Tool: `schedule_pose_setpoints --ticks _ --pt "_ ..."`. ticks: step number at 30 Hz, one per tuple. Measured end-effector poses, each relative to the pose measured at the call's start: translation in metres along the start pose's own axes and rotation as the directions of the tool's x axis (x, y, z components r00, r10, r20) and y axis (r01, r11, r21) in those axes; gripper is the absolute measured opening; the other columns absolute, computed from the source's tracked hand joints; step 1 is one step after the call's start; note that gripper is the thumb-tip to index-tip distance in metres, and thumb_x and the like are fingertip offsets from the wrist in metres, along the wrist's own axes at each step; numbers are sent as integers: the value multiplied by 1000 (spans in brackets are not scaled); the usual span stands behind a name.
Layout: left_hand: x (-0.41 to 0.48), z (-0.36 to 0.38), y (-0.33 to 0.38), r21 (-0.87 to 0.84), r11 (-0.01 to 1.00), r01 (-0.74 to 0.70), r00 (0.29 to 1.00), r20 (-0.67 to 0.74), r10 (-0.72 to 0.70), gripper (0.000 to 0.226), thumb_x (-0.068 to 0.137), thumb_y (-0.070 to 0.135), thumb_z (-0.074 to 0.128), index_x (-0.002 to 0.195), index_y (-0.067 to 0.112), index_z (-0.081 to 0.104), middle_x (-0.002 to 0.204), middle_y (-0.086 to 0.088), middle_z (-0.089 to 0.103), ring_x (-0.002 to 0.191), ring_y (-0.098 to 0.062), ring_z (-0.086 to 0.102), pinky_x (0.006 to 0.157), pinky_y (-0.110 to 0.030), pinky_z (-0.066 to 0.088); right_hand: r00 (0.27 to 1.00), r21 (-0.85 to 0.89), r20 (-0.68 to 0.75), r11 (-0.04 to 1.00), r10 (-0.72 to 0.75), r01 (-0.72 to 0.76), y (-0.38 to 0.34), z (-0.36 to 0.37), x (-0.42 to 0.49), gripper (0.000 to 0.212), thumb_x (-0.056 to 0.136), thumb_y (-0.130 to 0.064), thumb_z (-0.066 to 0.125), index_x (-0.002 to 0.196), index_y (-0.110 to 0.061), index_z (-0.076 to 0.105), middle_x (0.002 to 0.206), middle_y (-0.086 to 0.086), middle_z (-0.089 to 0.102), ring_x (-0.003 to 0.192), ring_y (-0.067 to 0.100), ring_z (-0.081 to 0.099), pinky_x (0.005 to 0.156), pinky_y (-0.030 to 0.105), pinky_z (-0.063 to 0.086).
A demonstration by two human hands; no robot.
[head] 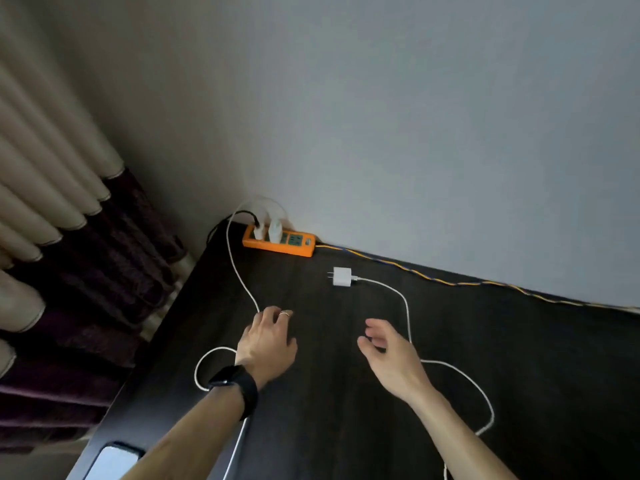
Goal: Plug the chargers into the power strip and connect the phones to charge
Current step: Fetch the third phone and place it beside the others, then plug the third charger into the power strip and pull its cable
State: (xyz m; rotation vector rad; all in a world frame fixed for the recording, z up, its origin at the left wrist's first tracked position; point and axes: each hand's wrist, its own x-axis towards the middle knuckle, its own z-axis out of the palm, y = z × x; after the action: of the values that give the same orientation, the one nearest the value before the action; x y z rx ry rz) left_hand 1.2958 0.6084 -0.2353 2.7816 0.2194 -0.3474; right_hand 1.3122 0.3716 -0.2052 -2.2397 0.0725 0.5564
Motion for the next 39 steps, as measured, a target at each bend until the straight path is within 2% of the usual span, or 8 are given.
schedule_pose_setpoints --ticks 8,12,14,18,22,28,35,39 --pt "104 41 -38 145 989 -15 999 -43 21 67 98 52 38 156 29 15 166 -2 5 153 -21 -2 124 -46 4 993 -134 -116 991 -30 15 -8 30 140 65 93 -40 63 149 -25 34 116 -6 64 102 14 63 91 31 50" --pt "124 52 -66 172 984 38 996 -82 -24 73 92 71 23 155 41 3 166 6 -4 152 -19 -9 122 -51 -6 977 -497 -160 867 -140 43 -9 36 171 80 90 -47 65 154 -28 21 144 4 31 110 24 61 74 34 54" --pt "125 60 -76 133 990 41 993 -115 -26 71 90 74 20 153 48 -3 165 11 -8 151 -15 -13 122 -53 -5 969 -606 -128 790 -209 90 -7 37 184 70 92 -49 61 151 -28 28 152 2 23 114 25 60 76 38 56" --pt "124 69 -84 90 995 44 990 -138 -31 69 90 74 17 151 52 -7 163 17 -15 150 -11 -18 122 -51 -8 976 -691 -27 709 -217 139 -7 39 197 44 100 -49 46 136 -27 36 136 2 50 103 30 65 67 37 45" --pt "126 67 -86 85 995 44 993 -109 -34 69 90 74 14 150 52 -12 161 17 -21 148 -10 -23 121 -51 -10 962 -663 -69 733 -265 154 -32 40 207 25 103 -46 38 116 -26 40 114 1 66 87 25 62 64 36 42" --pt "128 69 -88 68 997 43 994 -107 -35 68 90 73 14 150 52 -12 162 16 -20 148 -11 -23 121 -53 -9 990 -753 58 645 -129 128 -59 73 213 65 93 -67 44 144 -28 31 133 2 51 111 27 63 77 39 48" --pt "132 68 -91 32 999 39 995 -92 -36 67 91 71 14 150 52 -12 162 14 -20 148 -13 -25 120 -55 -11 891 -730 -85 637 -445 249 -75 75 223 45 95 -50 52 126 -17 50 114 6 62 103 24 61 80 36 49" --pt "130 68 -93 7 1000 25 995 -94 -24 66 91 71 14 151 51 -8 163 14 -18 148 -13 -24 119 -54 -11 897 -664 -21 677 -441 317 -119 67 243 48 99 -36 54 138 -12 41 121 12 58 102 29 62 68 32 42"
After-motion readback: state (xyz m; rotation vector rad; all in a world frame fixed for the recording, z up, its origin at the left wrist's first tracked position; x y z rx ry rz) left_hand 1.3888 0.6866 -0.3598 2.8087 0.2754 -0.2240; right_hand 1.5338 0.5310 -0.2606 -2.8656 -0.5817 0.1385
